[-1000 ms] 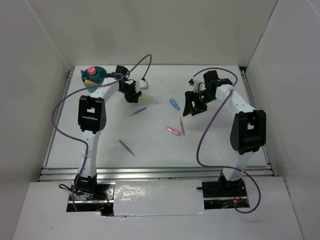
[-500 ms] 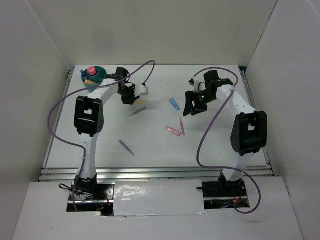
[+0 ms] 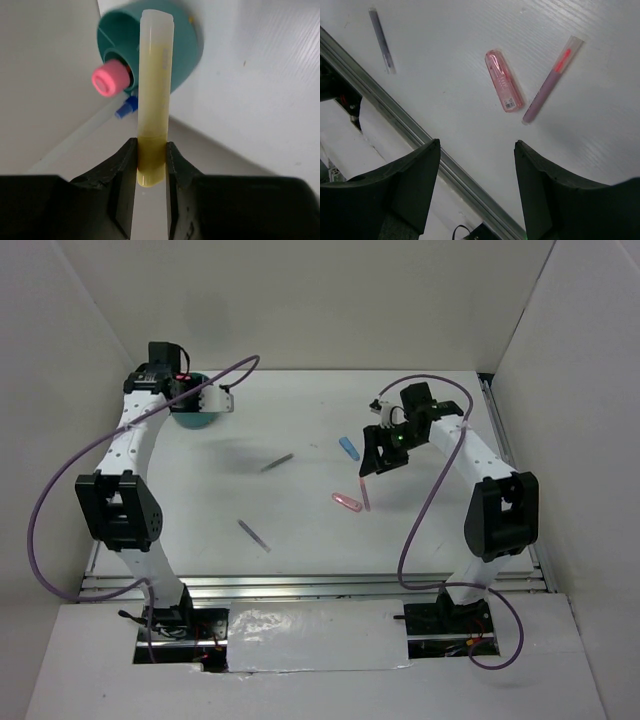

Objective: Sort the stationery into containers
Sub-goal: Place the stationery in the storage box.

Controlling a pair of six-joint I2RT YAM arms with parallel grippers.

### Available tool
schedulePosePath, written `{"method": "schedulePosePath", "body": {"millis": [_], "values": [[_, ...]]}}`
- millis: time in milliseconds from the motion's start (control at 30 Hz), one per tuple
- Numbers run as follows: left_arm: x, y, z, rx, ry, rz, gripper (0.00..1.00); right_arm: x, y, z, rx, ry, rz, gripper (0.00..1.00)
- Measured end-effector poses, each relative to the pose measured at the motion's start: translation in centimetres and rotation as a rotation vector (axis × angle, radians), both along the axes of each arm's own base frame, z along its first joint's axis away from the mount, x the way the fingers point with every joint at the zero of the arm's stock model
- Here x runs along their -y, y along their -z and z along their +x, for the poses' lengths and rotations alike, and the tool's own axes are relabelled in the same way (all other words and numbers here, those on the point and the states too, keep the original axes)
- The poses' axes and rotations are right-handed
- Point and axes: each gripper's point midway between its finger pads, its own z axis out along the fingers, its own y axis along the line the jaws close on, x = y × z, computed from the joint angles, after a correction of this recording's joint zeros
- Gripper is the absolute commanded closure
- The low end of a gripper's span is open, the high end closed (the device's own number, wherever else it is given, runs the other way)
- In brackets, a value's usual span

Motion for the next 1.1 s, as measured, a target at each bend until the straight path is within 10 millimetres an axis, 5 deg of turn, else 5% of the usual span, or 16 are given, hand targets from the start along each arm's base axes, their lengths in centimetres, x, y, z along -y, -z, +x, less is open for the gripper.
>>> {"method": "schedulePosePath", "body": {"millis": [200,333,600,867,967,1100], "values": [[-6.8,2.2,1.1,-0.037,-0.095,0.176,1.00,-0.5,0.5,-0.5,-0.017,-0.007,-0.001,0.33],[-8.6,3.4,2.8,-0.055,-0.102,0.247,1.00,-0.5,0.6,-0.5,-0.017,-0.006,-0.003,0.32],[-9.7,2.8,5.7,-0.001,-0.106,0.328,1.00,-0.3,1.2,-0.9,-0.032,-0.002,-0.012,0.32],[-9.6,4.6,6.6,-0.028,-0.092,0.370,0.99,-0.2,1.2,-0.8,-0.032,0.000,-0.012,0.32],[-9.3,4.8,7.2,-0.028,-0.090,0.375,0.92,-0.1,1.2,-0.8,-0.032,0.003,-0.012,0.32],[-8.9,5.4,7.8,-0.028,-0.085,0.376,0.68,0.1,1.4,-0.9,-0.040,0.008,-0.015,0.30]]}}
